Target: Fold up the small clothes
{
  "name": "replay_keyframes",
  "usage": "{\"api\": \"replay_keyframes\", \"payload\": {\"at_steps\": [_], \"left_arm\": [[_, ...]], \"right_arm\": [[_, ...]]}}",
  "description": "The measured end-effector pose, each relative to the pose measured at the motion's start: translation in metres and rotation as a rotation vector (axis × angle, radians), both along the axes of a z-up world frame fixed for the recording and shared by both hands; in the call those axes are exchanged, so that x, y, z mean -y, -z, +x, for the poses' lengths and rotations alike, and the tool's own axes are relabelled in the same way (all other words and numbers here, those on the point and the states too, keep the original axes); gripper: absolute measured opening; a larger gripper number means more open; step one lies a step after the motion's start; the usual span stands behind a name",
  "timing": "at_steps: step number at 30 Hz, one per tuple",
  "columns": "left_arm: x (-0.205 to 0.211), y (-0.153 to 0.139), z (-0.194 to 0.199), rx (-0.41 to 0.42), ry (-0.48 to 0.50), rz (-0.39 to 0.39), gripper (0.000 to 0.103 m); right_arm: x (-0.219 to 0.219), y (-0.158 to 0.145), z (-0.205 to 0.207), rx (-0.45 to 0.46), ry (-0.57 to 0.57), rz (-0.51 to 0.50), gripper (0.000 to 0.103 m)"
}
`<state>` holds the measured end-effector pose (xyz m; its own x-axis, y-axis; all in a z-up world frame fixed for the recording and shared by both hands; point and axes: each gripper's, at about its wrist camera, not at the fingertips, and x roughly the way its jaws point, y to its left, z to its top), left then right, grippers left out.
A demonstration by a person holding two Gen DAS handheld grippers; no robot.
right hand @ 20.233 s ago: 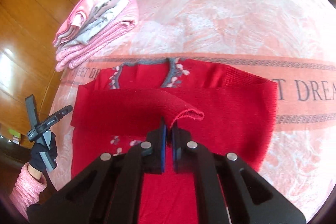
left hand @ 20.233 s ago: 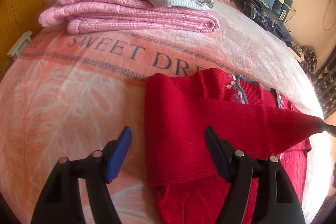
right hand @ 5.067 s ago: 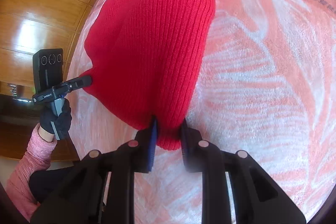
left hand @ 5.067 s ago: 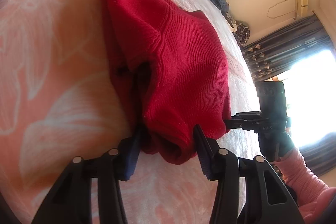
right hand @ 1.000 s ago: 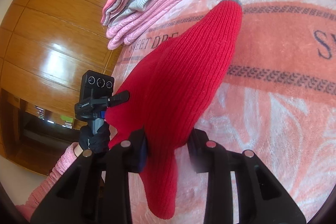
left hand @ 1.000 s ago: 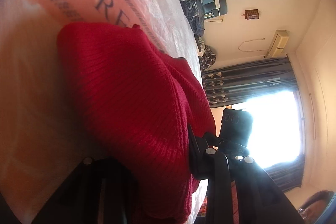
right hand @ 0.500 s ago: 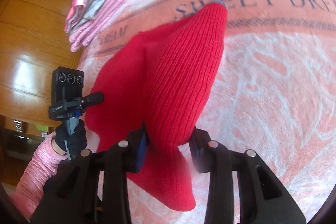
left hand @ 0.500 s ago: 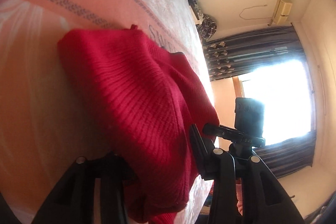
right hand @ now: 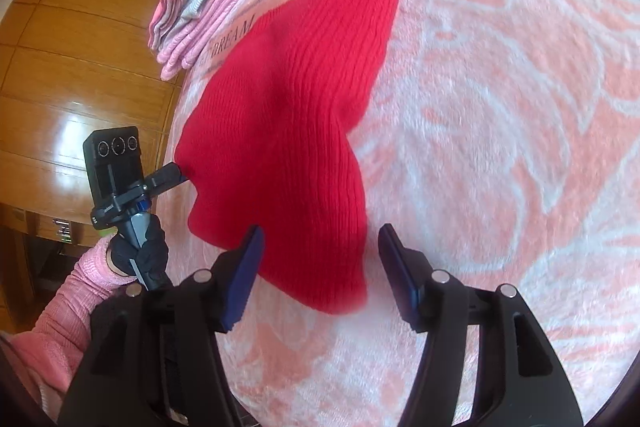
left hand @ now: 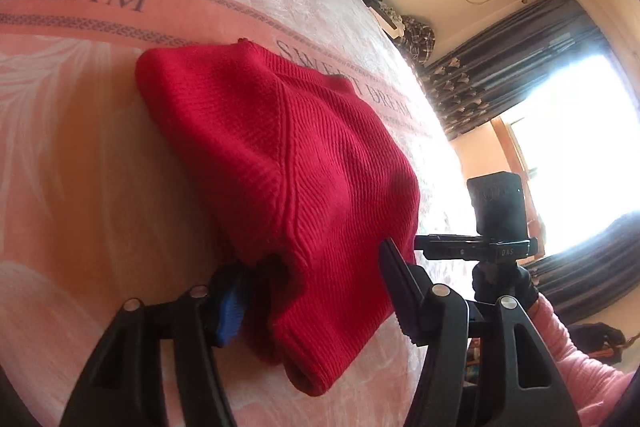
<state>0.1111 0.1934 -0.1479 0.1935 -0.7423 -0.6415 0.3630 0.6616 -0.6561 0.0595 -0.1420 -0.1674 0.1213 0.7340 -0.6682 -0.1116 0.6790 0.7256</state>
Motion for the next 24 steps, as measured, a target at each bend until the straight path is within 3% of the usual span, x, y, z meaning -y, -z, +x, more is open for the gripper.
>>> {"api": "replay_keyframes", "payload": {"at_steps": [4,6,8,9,13,15,20,24], "left_arm": [[0.013,0.001,-0.017,0.028,-0.011,0.105,0.063],[0.016,0.011,-0.016,-0.005,-0.002,0.135,0.063],[0.014,0.02,-0.014,-0.058,-0.017,0.108,0.063],[0.018,0.018,-0.015,-0.07,-0.016,0.082,0.062],[0.019,0.014,-0.008,-0.164,0.039,-0.034,0.045],[0.023,0.008,-0.007,-0.178,0.049,-0.071,0.043],[0.022,0.027,-0.01,-0.154,0.043,0.045,0.043],[0.014,0.037,-0.015,-0.135,0.035,0.017,0.042]], "right_arm": [[-0.004,0.015,-0.01,-0.015,-0.001,0.029,0.054],[-0.01,0.016,-0.01,-0.033,-0.016,0.059,0.041],[-0.018,0.014,-0.012,-0.042,-0.041,0.082,0.02],[-0.018,0.01,-0.015,-0.044,-0.041,0.105,0.02],[-0.009,-0.016,-0.02,-0.052,-0.018,0.214,0.018],[-0.001,-0.024,-0.021,-0.045,-0.013,0.244,0.018],[0.001,0.009,-0.022,-0.101,-0.035,0.098,0.021],[0.002,0.032,-0.025,-0.121,-0.023,0.099,0.021]]}}
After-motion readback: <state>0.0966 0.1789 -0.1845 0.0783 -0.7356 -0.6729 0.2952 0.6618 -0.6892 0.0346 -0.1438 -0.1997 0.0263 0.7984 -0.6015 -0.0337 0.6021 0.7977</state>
